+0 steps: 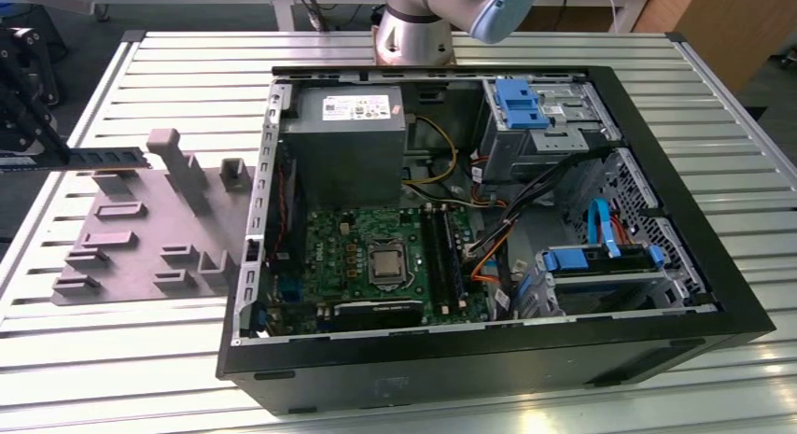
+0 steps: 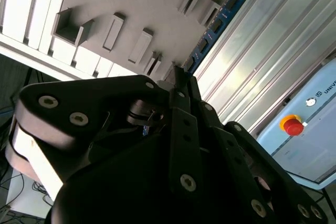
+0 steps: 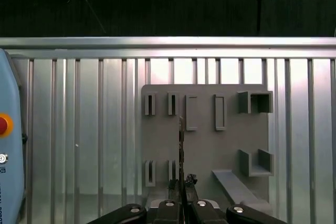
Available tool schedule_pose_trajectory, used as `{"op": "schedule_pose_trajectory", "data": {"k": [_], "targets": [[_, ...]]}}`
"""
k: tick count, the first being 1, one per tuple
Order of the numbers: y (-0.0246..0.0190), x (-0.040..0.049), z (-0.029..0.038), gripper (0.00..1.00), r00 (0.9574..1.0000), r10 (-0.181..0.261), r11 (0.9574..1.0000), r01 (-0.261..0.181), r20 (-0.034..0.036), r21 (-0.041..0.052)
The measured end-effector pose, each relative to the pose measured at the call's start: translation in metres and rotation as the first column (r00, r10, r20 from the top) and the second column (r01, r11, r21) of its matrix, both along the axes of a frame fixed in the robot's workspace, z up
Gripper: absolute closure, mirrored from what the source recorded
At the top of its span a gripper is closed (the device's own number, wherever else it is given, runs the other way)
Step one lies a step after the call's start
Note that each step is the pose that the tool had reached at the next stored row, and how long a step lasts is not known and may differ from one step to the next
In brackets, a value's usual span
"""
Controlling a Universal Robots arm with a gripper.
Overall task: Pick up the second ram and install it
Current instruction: 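Pick up the second ram and move it above second insertion slot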
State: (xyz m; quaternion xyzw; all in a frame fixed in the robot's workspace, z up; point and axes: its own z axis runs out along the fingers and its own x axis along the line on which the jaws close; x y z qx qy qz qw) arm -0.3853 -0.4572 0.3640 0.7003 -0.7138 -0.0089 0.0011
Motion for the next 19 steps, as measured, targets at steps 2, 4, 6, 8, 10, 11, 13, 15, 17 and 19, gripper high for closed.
{"op": "schedule_pose_trajectory", "data": {"k": [2, 4, 6, 8, 10, 11, 13, 15, 17, 19], "targets": [[0.0000, 0.0000, 0.0000, 0.86, 1.0000, 0.000, 1.0000, 0.000, 0.0000, 0.0000], [0.0000, 0.0001, 0.0000, 0.86, 1.0000, 0.000, 1.0000, 0.000, -0.0001, -0.0001], [-0.0001, 0.0002, 0.0001, 0.86, 1.0000, 0.000, 1.0000, 0.000, -0.0001, 0.0045], [0.0000, 0.0001, 0.0001, 0.86, 1.0000, 0.000, 0.9998, 0.000, 0.0000, 0.0200], [0.0000, 0.0001, 0.0002, 0.86, 1.0000, 0.000, 0.9996, 0.000, 0.0000, 0.0283], [0.0000, 0.0002, 0.0002, 0.86, 1.0000, 0.000, 0.9996, 0.000, 0.0000, 0.0284], [0.0000, 0.0006, 0.0002, 0.86, 1.0000, 0.000, 0.9998, 0.000, 0.0000, 0.0207], [-0.0001, 0.0019, 0.0002, 0.86, 1.0000, 0.000, 1.0000, 0.000, 0.0001, 0.0071], [0.0000, 0.0035, 0.0002, 0.86, 1.0000, 0.000, 1.0000, 0.000, 0.0000, 0.0046], [0.0000, 0.0049, 0.0002, 0.86, 1.0000, 0.000, 1.0000, 0.000, 0.0000, 0.0045]]}}
